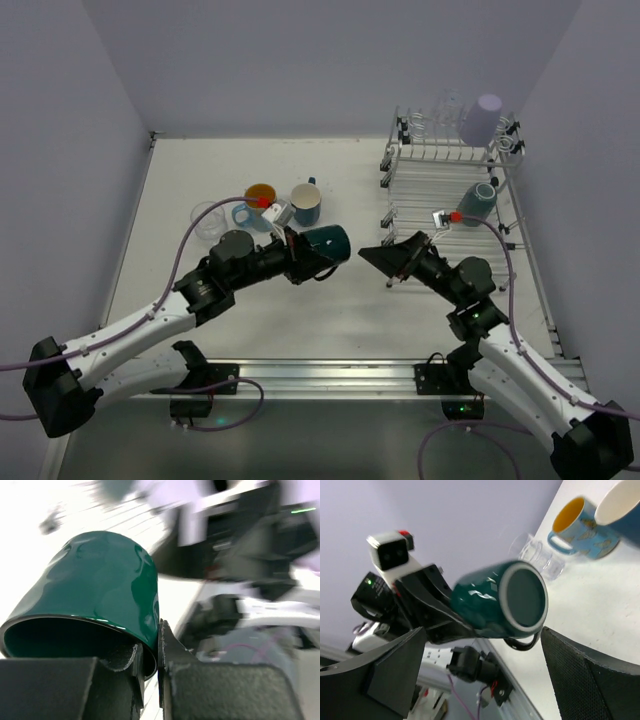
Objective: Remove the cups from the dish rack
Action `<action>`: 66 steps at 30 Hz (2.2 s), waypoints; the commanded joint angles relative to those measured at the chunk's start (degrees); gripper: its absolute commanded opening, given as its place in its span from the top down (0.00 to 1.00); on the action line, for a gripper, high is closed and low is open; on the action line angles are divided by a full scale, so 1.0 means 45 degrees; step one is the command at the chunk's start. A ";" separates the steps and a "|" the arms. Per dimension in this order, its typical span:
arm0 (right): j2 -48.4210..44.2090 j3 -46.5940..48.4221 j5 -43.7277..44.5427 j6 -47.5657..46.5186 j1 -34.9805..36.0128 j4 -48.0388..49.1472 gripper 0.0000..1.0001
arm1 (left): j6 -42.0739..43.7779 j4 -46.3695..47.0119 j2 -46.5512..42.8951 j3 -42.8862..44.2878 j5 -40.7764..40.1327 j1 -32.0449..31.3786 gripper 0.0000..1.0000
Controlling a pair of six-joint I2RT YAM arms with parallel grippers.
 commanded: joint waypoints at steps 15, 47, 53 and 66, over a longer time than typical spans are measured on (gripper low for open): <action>-0.1206 0.2467 0.2781 -0.4612 0.0002 -0.7202 0.01 | 0.4330 -1.2146 0.3098 0.3598 -0.7166 0.2131 1.00; -0.1226 0.3714 0.5684 -0.6664 -0.0037 -1.0169 0.01 | 0.4371 -1.1484 0.1800 0.3987 -0.5725 0.4771 0.28; 0.0489 0.5315 0.9611 -0.7484 -0.0446 -1.1829 0.05 | 0.4546 -0.8301 -0.2282 0.3911 -0.2990 0.3814 0.27; 0.3323 0.6216 1.0749 -0.7896 -0.6264 -0.9745 0.01 | 0.4956 -0.5427 -0.6488 0.0044 0.0784 0.3833 0.25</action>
